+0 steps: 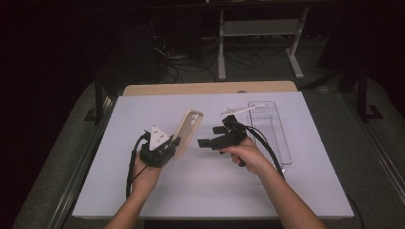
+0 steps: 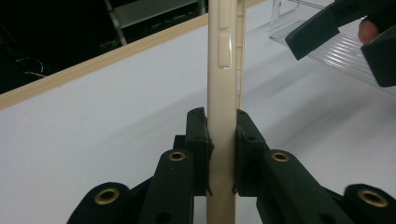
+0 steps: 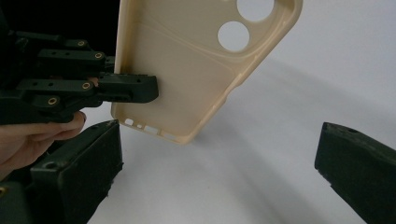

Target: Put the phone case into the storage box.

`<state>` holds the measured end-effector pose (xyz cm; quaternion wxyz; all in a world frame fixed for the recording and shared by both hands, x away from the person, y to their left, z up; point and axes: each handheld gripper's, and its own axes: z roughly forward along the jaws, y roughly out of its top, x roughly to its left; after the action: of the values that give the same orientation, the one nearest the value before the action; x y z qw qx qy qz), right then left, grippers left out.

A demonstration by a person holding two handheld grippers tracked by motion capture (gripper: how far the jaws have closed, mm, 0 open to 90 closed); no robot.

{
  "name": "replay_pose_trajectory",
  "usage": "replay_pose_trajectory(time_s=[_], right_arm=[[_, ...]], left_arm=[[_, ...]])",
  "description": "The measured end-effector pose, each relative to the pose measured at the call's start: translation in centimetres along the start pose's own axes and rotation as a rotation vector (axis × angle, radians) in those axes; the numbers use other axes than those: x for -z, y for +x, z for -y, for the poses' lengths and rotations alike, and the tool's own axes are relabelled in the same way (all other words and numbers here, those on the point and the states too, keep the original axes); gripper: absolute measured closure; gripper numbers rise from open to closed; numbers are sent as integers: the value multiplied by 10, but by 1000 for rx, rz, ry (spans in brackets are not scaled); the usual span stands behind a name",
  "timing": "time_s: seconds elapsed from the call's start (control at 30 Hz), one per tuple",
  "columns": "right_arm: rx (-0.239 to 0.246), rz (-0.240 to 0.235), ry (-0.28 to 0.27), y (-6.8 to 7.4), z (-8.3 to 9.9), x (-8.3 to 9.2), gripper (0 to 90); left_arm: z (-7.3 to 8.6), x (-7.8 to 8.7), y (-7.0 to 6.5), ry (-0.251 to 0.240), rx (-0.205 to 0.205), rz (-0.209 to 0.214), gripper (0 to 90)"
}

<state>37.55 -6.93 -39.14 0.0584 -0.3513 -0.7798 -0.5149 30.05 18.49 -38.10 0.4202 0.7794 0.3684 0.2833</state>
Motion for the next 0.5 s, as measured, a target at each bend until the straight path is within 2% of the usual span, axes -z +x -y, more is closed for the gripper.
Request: replay_pose_trajectory(time_s=[0.07,0.3,0.5], right_arm=[[-9,-9,-5,0,1,-1,3],[-55,-39,-60,-2,3,-4,3],[-78,-49,-90,-3,4,-6,2]], left_arm=[[0,0,-1,-3,5,0,790],[0,0,-2,-11,-17,0,790],[-1,0,-4,-12,-12,3,790]])
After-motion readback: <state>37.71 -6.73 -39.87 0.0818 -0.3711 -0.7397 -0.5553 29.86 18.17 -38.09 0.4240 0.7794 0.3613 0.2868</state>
